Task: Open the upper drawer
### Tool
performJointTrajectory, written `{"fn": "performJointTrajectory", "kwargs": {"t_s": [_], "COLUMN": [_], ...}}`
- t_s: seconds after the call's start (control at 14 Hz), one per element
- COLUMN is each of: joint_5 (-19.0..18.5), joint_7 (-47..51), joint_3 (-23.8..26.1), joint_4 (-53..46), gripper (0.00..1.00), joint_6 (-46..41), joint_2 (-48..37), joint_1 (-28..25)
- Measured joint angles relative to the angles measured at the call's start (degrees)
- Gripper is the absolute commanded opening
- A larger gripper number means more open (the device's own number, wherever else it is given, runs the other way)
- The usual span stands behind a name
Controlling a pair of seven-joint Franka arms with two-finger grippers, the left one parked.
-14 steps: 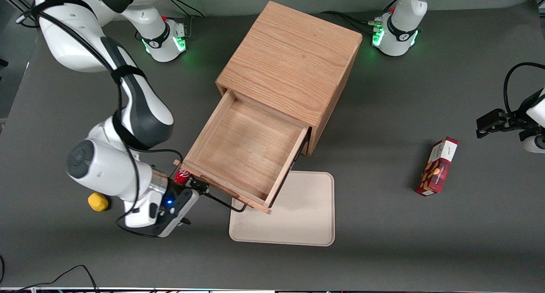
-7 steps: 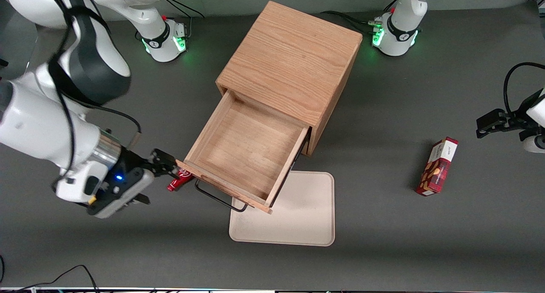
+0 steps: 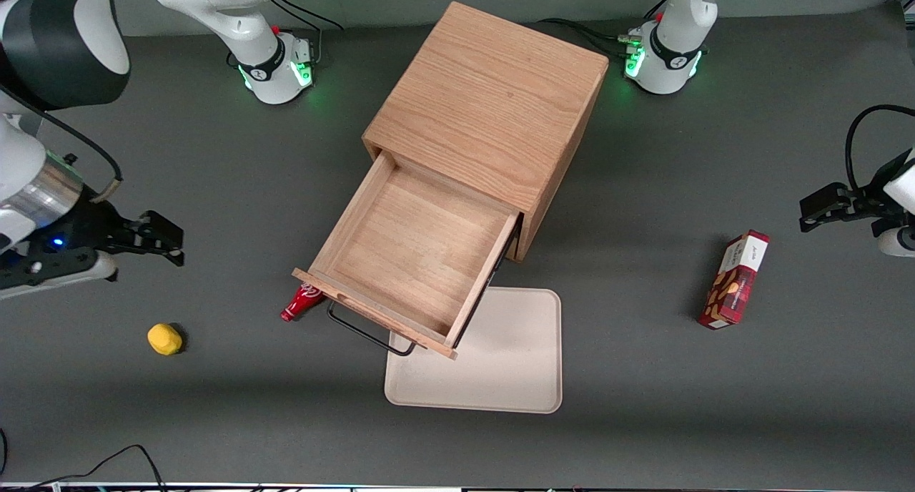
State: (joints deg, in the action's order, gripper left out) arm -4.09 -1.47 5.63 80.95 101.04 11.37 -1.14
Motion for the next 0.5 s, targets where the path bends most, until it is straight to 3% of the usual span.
{"fn": "performJointTrajectory", "kwargs": {"t_s": [0.29,0.5], "joint_5": [0.7,3.7], "joint_7": [3.9,4.9], "joint_3": [-5.9,-8.8], "joint_4": [12.2,15.1], "gripper": [1.00,1.00], "joint_6": [3.4,1.4], "joint_2": [-7.1,-9.3], "joint_1": [0.3,0.5]}}
